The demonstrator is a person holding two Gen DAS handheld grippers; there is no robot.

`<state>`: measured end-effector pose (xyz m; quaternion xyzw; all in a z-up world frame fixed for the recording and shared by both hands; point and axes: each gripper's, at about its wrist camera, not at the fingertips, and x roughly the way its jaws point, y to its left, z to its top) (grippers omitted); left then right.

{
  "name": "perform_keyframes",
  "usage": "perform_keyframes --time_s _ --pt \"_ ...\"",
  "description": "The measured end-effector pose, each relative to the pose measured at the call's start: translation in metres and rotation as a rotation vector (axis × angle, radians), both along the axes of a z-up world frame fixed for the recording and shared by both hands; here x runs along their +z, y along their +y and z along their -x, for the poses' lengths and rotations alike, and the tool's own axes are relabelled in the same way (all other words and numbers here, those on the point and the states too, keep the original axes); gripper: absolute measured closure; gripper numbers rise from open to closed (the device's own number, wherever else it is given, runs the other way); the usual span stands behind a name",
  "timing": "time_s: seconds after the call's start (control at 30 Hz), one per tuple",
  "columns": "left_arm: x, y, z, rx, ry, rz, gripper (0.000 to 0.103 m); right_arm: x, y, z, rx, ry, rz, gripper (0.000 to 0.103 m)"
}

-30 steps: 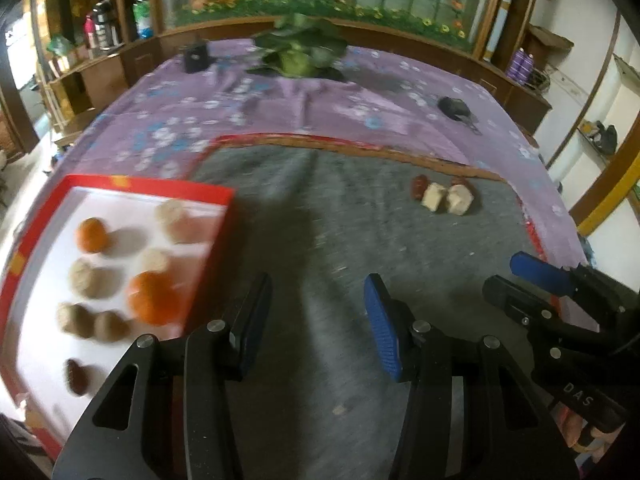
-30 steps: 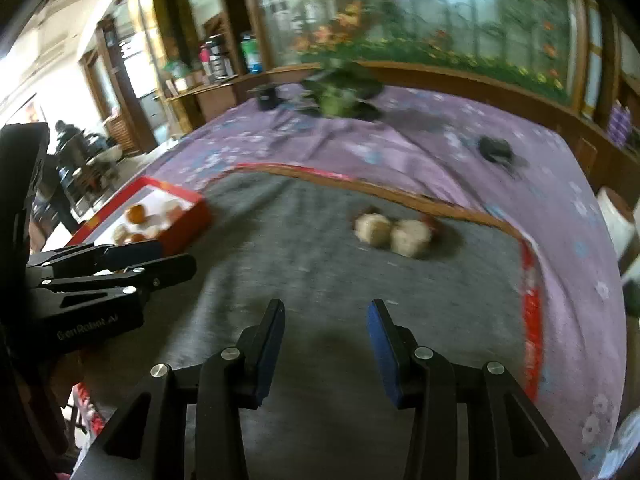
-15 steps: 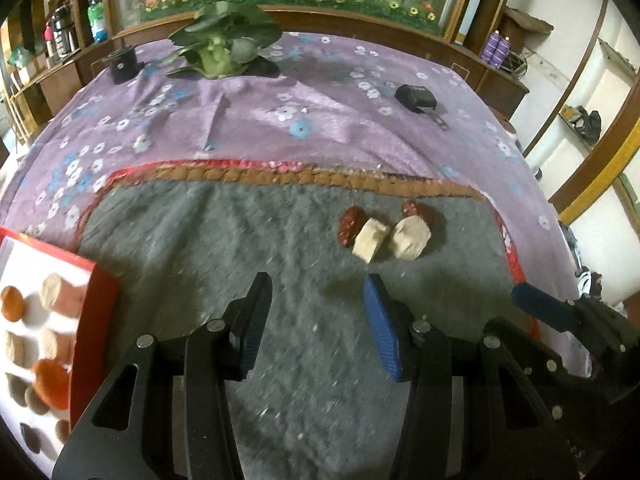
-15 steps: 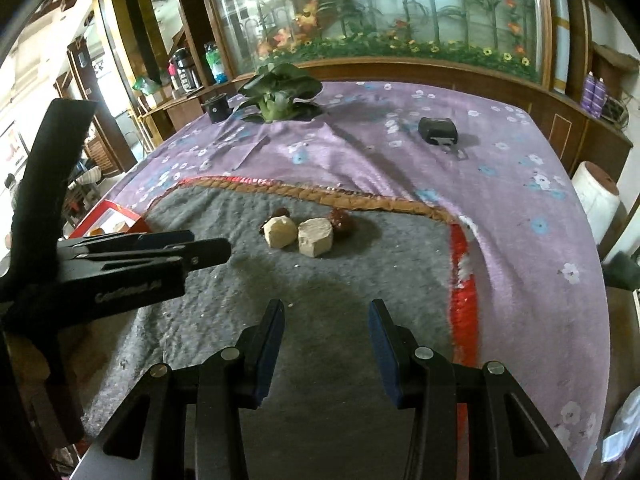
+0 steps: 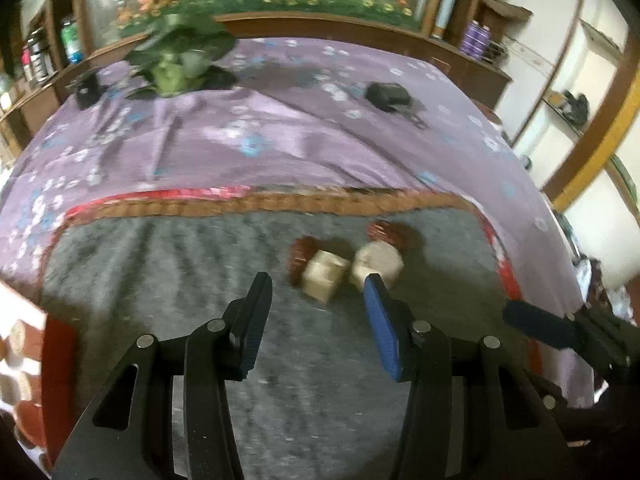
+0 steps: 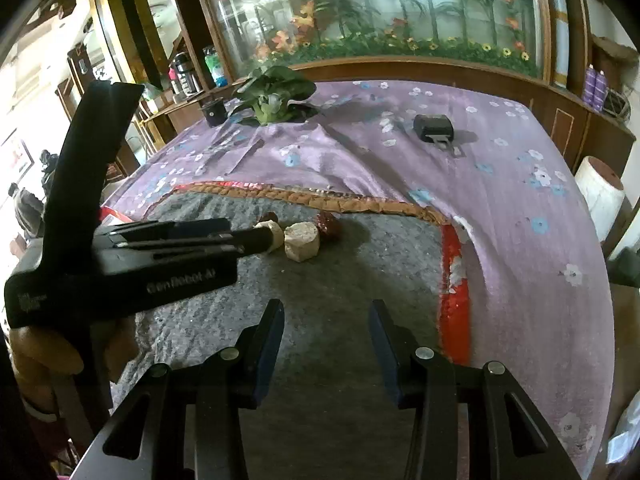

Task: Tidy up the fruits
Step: 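Move back to the felt and grasp a white cube with the left tool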

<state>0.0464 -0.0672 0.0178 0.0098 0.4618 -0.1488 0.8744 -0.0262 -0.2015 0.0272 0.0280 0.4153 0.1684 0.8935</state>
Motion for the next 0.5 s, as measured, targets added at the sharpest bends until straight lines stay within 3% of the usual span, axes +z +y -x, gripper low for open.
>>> perform_keyframes --time_s 0.2,0.5 --pt "0.001 -0.013 0.011 -0.150 0.039 0.097 0.060 -0.004 -0.009 -0.001 -0.020 0.009 0.002 0.060" --pt "0.003 -0.001 0.008 -0.097 0.026 0.039 0.060 0.002 -0.022 0.002 -0.045 -0.004 -0.022 0.058"
